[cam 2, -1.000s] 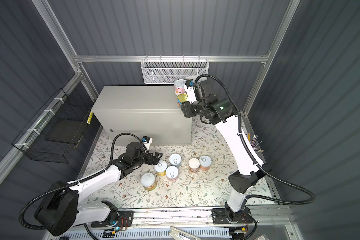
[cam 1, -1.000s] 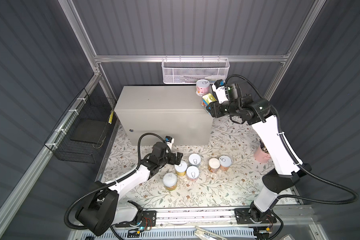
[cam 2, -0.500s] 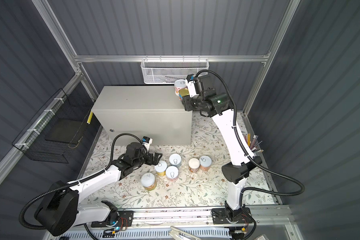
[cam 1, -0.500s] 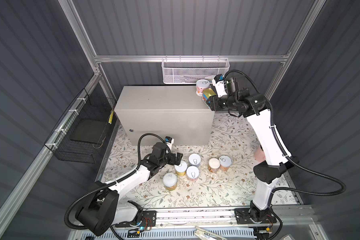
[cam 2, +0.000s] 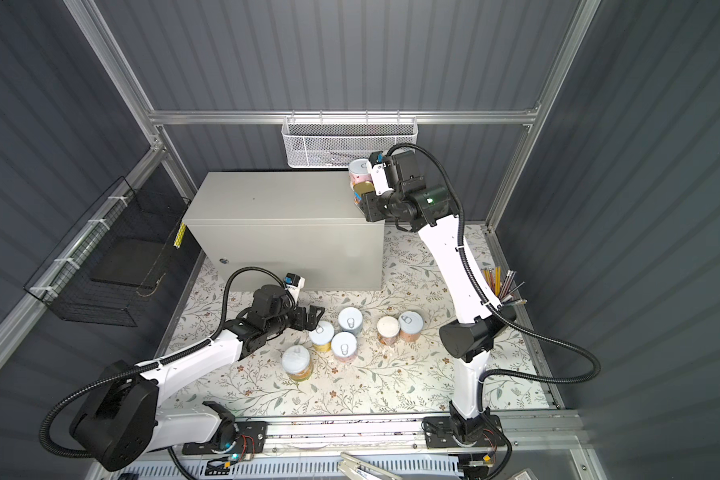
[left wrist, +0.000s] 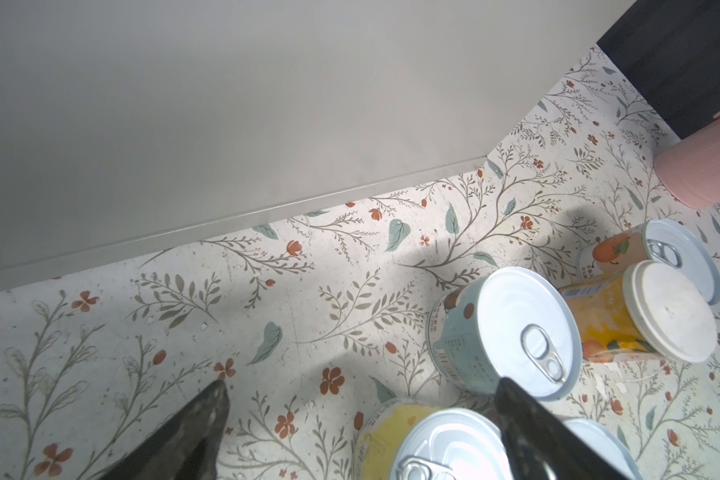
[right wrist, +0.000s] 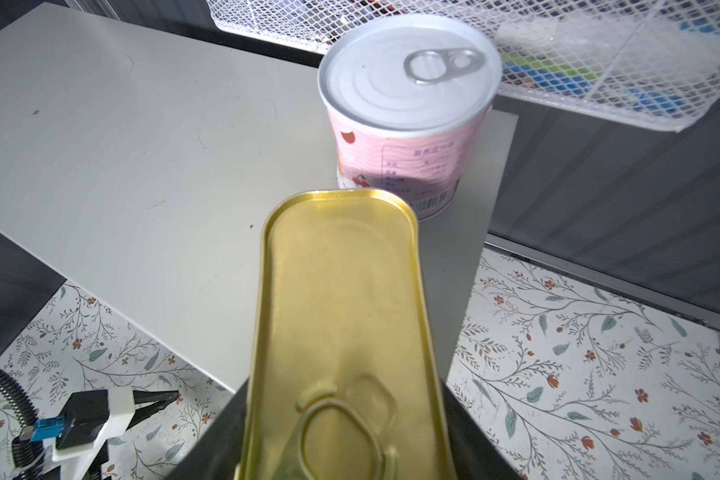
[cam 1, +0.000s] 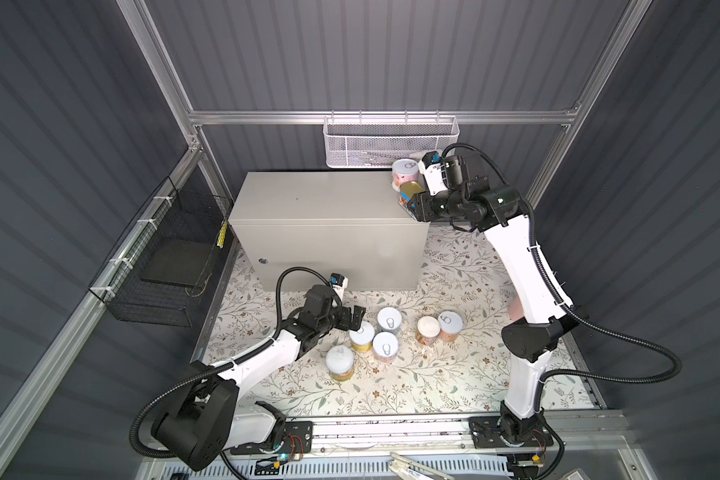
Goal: Place and organize the canned foods onto the counter
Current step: 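Lift the gold tin and carry it onto the cabinet top beside the pink can, then release the gold tin and withdraw the right gripper toward the cans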
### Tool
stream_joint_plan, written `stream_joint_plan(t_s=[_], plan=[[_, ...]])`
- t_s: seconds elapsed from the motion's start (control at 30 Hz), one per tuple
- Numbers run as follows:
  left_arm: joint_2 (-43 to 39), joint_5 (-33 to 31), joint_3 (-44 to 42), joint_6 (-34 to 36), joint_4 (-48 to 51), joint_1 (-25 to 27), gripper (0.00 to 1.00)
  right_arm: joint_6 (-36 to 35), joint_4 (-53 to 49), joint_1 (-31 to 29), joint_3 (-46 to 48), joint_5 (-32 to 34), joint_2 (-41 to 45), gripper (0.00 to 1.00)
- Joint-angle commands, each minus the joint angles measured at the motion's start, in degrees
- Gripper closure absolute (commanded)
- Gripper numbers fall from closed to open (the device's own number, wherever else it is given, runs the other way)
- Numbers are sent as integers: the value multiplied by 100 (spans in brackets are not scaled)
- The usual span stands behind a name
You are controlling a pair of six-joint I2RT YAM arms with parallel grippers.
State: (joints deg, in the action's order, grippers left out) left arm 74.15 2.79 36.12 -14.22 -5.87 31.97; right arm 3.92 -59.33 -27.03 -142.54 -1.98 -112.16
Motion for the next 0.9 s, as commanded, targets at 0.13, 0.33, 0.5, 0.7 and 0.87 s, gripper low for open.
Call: stream_joint_plan(t_s=[0.13,0.33,0.5,0.7,0.87], plan=[[21,20,-74,-64,-57,31,0,-75,312,47,-187,-89,-38,22],[2,68,-96,-91,-90,33,0,18,528,40,87,-174,298,9],[-45,72,-117,-112,-107,32,0,15,852,40,789,-7,884,5],[-101,140,-170,-147,-195,26,0,-104,693,46,1324,265,1475,1],[-136,294,-193,-211,-264,30,0,69,931,44,2498,388,2382,1]])
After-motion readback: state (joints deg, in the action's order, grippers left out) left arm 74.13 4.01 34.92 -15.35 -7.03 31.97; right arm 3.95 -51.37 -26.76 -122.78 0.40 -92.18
